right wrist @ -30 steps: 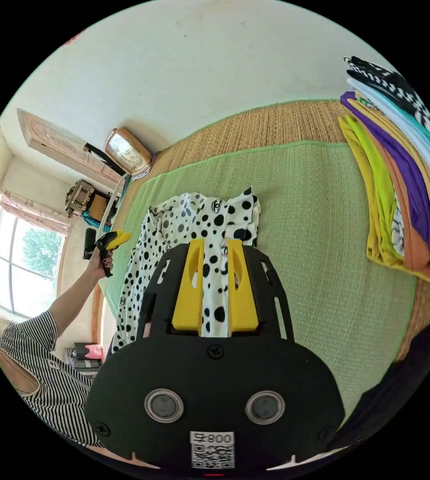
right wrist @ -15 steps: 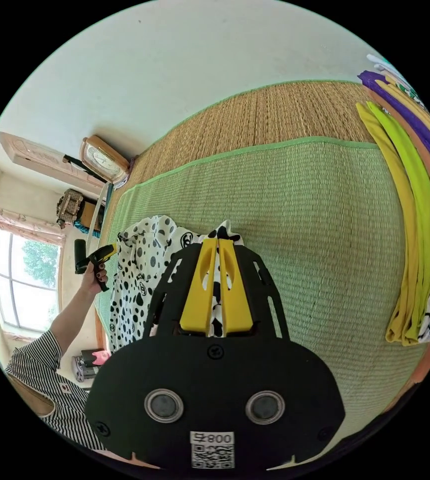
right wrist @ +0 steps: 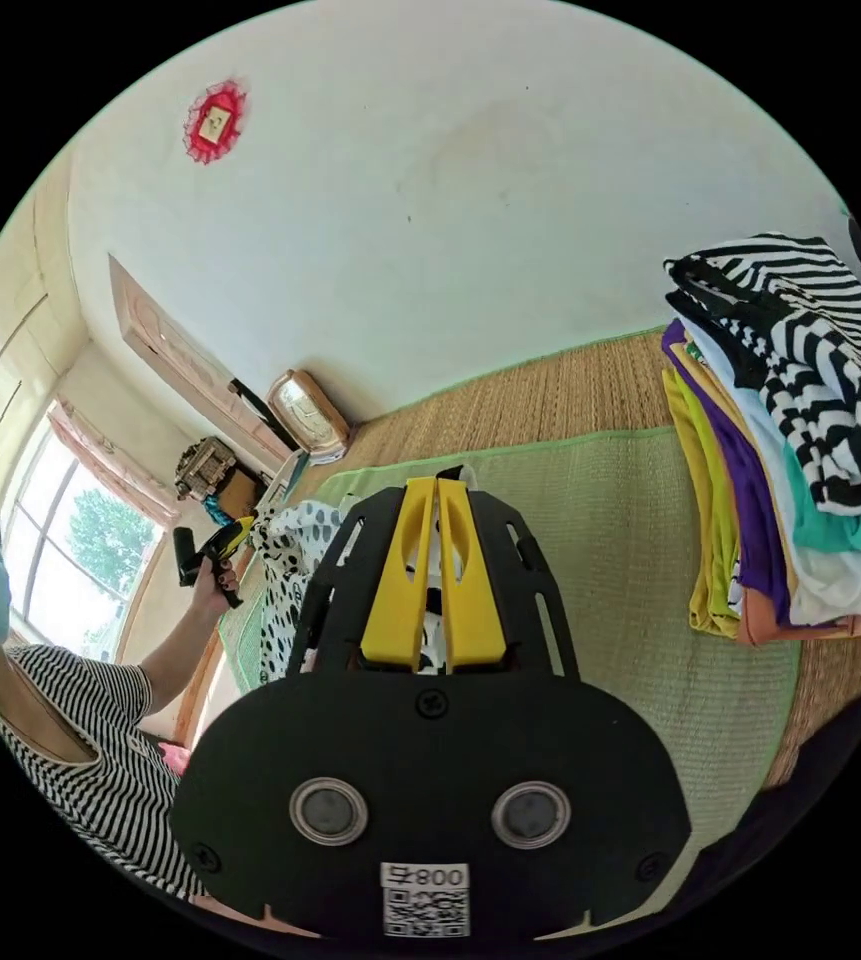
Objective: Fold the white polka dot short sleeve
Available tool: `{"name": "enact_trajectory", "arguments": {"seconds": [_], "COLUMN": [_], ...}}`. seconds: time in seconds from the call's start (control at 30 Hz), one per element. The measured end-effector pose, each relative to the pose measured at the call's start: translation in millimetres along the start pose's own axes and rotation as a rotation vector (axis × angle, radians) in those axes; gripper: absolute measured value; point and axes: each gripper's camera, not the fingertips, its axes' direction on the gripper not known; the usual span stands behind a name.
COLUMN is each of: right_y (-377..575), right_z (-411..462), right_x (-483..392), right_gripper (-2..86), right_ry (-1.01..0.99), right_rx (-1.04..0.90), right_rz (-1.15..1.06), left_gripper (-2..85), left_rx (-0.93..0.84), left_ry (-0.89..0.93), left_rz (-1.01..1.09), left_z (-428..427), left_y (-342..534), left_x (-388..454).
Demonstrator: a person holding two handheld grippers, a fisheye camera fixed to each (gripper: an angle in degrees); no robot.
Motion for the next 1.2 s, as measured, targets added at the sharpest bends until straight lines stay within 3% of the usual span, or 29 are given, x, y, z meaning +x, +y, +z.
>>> {"name": "enact_trajectory", "arguments": {"seconds": [0.2, 0.7, 0.87, 1.2], "right_y": [-15.7, -7.5, -12.3, -16.5], "right_z": [86.1, 80.8, 95.3, 103.4], "right_x": [78.0, 88.6, 106.8, 103.7], "right_gripper": [0.1, 4.2, 6.5, 0.9], "right_ry": [0.063, -0.014, -0.024, 0.046], "right_rx": [-0.245, -0.214, -0.239, -0.327], "right_rz": [0.221, 0.172, 0.261, 0.224], "left_gripper": [1.3, 0.9, 0.7, 0.7], "left_rx": [-0.171, -0.141, -0.163, -0.161], "left_ry": [-0.022, 0.092, 0.096, 0.13], "left_rz": [-0.215, -0.192, -0.154, -0.156], "left_z": [77.2, 70.8, 73.8, 53.5], "left_y": [-6.5, -12.2, -16.1, -7.3], "left_x": [-49.6, -58.6, -50.3, -50.2]}}
